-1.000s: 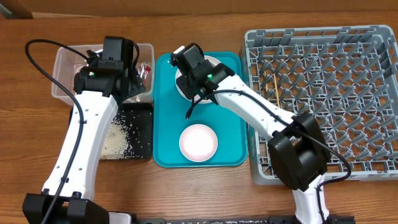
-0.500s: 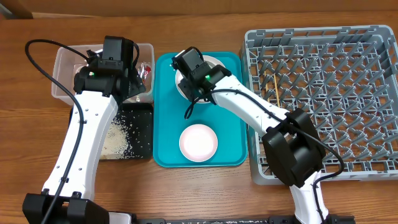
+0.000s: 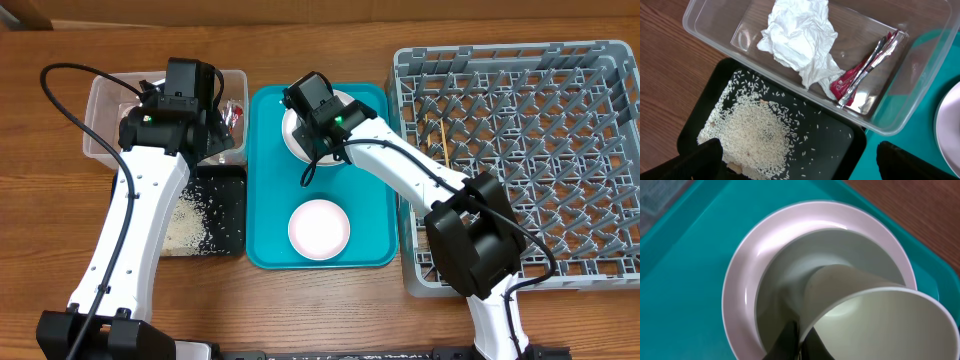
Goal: Sort waste into correct bins and load items into the dishwasher
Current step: 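Lift the white cup and carry it right over the grey rack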
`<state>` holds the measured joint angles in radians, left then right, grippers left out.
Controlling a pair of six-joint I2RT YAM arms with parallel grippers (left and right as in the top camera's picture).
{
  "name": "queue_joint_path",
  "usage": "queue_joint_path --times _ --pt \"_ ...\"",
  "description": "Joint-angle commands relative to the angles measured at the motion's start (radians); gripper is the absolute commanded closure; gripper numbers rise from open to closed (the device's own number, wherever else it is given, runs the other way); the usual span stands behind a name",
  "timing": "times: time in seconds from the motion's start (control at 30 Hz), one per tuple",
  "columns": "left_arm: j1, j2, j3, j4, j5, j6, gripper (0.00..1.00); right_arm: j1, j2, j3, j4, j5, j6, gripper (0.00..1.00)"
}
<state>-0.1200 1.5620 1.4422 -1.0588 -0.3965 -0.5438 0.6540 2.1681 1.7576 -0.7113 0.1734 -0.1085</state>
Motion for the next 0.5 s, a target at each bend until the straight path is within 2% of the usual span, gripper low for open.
queue_joint_path --times 0.0,0.27,0.47 --pt "-0.005 -0.005 0.012 0.000 -0.002 0.013 0.00 -0.005 -0.042 0.070 -0.037 0.003 0.004 0.96" --pt "-0.005 -0.005 0.012 0.000 -0.002 0.013 0.00 -0.043 -0.201 0.178 -0.164 -0.177 0.003 0.96" --pt "-0.005 -0.004 0.012 0.000 -0.002 0.013 0.00 -0.214 -0.343 0.182 -0.200 -0.479 0.003 0.96"
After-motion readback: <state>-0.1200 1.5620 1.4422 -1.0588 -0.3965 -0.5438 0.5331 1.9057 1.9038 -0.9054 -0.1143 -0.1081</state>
